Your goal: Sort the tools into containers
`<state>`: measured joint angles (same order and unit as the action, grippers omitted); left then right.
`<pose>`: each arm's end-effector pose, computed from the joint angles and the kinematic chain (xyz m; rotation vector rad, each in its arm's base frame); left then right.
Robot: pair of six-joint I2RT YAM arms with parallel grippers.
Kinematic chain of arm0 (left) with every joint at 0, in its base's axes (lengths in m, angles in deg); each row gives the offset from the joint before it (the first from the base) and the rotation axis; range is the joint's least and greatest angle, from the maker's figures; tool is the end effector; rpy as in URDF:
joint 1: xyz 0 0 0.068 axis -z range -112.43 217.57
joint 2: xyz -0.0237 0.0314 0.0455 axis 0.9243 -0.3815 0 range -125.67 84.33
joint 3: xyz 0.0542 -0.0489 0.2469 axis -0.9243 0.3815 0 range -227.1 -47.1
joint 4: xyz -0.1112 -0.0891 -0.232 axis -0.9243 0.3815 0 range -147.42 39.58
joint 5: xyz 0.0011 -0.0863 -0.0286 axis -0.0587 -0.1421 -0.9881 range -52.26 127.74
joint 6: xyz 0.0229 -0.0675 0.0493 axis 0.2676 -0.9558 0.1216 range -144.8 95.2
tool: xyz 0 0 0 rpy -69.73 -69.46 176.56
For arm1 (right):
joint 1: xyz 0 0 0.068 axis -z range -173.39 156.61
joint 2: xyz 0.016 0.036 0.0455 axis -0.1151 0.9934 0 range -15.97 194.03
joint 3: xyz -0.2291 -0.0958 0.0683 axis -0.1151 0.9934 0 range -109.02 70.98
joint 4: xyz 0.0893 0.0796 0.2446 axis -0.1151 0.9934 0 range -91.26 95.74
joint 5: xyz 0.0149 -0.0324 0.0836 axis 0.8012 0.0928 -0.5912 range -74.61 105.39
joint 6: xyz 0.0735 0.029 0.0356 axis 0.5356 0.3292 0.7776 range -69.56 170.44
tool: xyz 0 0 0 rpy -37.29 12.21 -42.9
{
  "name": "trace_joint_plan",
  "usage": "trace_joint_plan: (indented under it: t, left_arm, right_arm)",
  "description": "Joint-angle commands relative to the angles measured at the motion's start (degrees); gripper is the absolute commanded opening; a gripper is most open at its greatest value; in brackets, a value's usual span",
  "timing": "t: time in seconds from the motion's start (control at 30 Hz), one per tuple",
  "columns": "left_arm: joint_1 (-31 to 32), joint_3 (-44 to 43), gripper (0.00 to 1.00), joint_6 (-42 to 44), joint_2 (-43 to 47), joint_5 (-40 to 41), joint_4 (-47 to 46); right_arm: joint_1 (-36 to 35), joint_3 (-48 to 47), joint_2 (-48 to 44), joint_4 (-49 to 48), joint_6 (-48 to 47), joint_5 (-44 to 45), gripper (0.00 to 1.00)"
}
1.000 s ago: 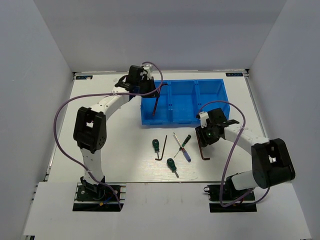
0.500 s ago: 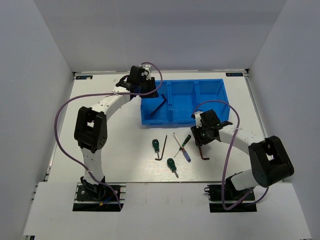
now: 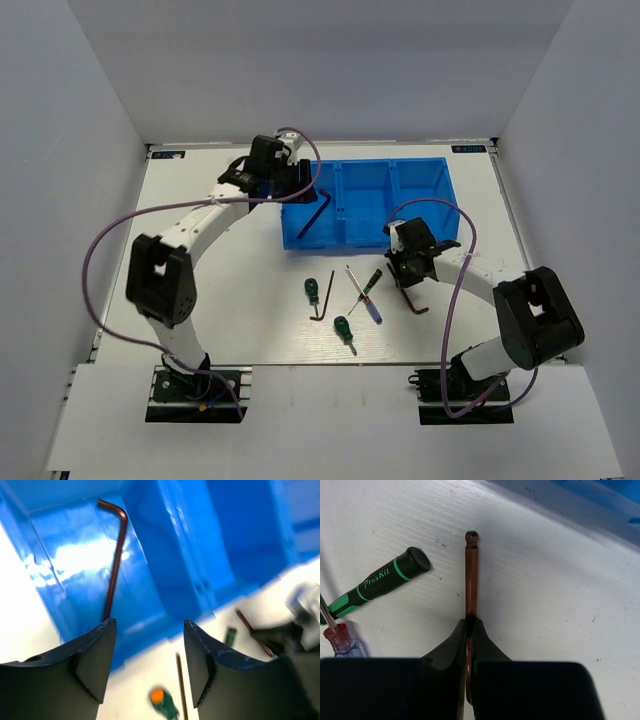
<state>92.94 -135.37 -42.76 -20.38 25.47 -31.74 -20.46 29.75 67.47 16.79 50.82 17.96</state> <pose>0.4054 -0.2103 0.2385 0.2656 2.3542 -0.6241 0.2657 0.1320 0.1015 -0.5906 2.5575 0.1083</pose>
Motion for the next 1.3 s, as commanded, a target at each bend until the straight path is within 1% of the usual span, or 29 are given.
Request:
trace_joint_plan:
  t: [0.0, 0.07, 0.1, 0.17, 0.2, 0.23, 0.27, 0.3, 0.33, 0.37, 0.4, 0.47, 0.5, 0.53, 0.57, 0.6, 0.63, 0.67, 0.7, 0.77, 0.8, 0.87, 0.9, 1.03, 1.07, 1.13, 1.17, 1.23, 1.27]
  left_arm:
    - [1.0, 4.7, 0.66, 1.4, 11.3, 0.7, 0.5]
    - [2.2, 9.9, 0.62, 1.4, 15.7, 0.7, 1.0]
    - [2.2, 13.3, 0.55, 1.4, 17.0, 0.1, 1.0]
    - [3.3, 16.6, 0.44, 0.8, 20.8, 0.1, 1.0]
    - [3.3, 20.2, 0.37, 0.2, 22.2, -0.5, 1.0]
    - [3.8, 22.0, 0.24, -0.4, 23.4, -0.5, 0.3]
    - [4.3, 25.2, 0.19, -1.6, 24.5, -0.5, -0.7]
    - [4.3, 26.8, 0.16, -2.3, 26.2, -0.5, -1.3]
    - [5.0, 28.1, 0.15, -2.3, 26.2, -1.0, -1.9]
    - [5.0, 29.0, 0.15, -2.9, 26.8, -1.0, -1.9]
    - [5.7, 29.6, 0.15, -2.9, 26.8, -2.0, -2.6]
    - [7.1, 29.6, 0.3, -2.9, 24.6, -2.5, -2.6]
    - [8.5, 29.0, 0.36, -2.9, 23.7, -3.3, -2.6]
    - [9.3, 28.3, 0.4, -2.4, 22.5, -3.8, -2.6]
    - [10.0, 27.6, 0.48, -1.7, 21.5, -3.8, -2.6]
    - [11.4, 27.0, 0.51, -1.6, 19.8, -3.2, -1.7]
    - [12.0, 26.5, 0.54, -1.1, 19.3, -2.6, -1.7]
    - [12.5, 26.5, 0.54, -1.1, 19.3, -1.9, -1.7]
    - [13.4, 27.3, 0.55, -1.1, 19.3, -1.1, -2.6]
    - [14.1, 29.7, 0.55, -1.6, 20.0, -0.4, -4.1]
    - [14.1, 30.9, 0.55, -2.4, 20.0, -0.4, -5.3]
    - [15.7, 33.6, 0.55, -3.7, 20.7, 0.9, -8.3]
    - [15.7, 34.1, 0.55, -3.7, 20.7, 0.9, -9.1]
    - [17.7, 33.9, 0.55, -4.8, 18.8, 3.0, -10.9]
    - [18.5, 33.3, 0.55, -4.8, 18.0, 3.7, -10.9]
    - [19.3, 31.9, 0.55, -4.8, 14.9, 4.2, -10.9]
    - [20.1, 30.5, 0.55, -4.8, 13.8, 4.7, -10.9]
    - [20.8, 28.3, 0.55, -4.1, 10.7, 5.2, -10.4]
    - [21.5, 27.7, 0.55, -3.5, 9.8, 5.8, -9.8]
  right_arm:
    - [-0.3, 0.6, 3.6, 5.8, 3.2, -0.2, 0.0]
    - [-0.1, -0.8, 2.1, 9.5, 1.7, -1.1, 0.0]
    - [0.6, -1.2, 1.1, 10.5, -0.1, -1.4, 0.0]
    - [0.6, -3.3, -5.4, 12.8, -4.6, -4.9, 0.0]
    - [1.1, -4.0, -7.2, 13.0, -8.2, -8.2, 0.0]
    - [1.2, -6.6, -13.2, 13.9, -11.9, -12.3, 0.0]
    - [1.2, -7.6, -14.8, 13.7, -13.5, -14.5, 0.0]
    - [1.1, -8.6, -18.1, 13.4, -18.8, -19.7, 0.0]
    - [1.0, -11.0, -18.2, 13.2, -19.6, -21.4, 0.0]
    - [0.9, -13.9, -18.0, 13.2, -20.1, -27.4, 0.0]
    - [0.6, -15.3, -17.6, 12.9, -20.2, -29.0, 0.0]
    - [0.3, -20.8, -11.0, 11.4, -18.1, -33.0, 0.0]
    - [0.1, -27.0, -3.8, 9.9, -14.3, -33.7, 0.0]
    - [-0.1, -29.5, -1.1, 9.2, -12.9, -34.3, 0.0]
    - [-0.9, -32.0, 1.4, 7.6, -11.4, -35.2, 0.0]
    - [-1.3, -41.2, 9.2, 7.5, -6.8, -35.3, 0.0]
    - [-2.4, -44.6, 11.7, 7.4, -5.3, -35.8, 0.0]
    - [-2.6, -47.5, 14.1, 7.8, -4.1, -35.7, 0.0]
    - [-3.2, -57.2, 20.8, 7.9, -0.9, -34.4, 0.0]
    - [-4.0, -66.2, 25.3, 7.8, 3.2, -33.0, 0.0]
    - [-3.9, -71.0, 31.5, 7.7, 9.5, -31.7, 0.0]
    - [-3.8, -76.7, 35.1, 7.5, 12.9, -31.3, 0.0]
    - [-3.9, -77.8, 38.6, 6.5, 15.2, -30.8, 0.0]
    - [-4.5, -78.1, 40.9, 2.3, 15.9, -27.4, 0.02]
    - [-4.5, -78.2, 41.4, 2.3, 16.0, -26.5, 0.1]
    - [-4.1, -77.9, 42.2, 3.7, 15.8, -26.3, 0.22]
    - [-4.1, -77.1, 41.9, 3.8, 15.4, -26.2, 0.37]
    - [-3.4, -74.6, 40.6, 3.7, 15.5, -26.9, 0.47]
    - [-3.1, -73.2, 39.2, 3.0, 16.0, -27.3, 0.49]
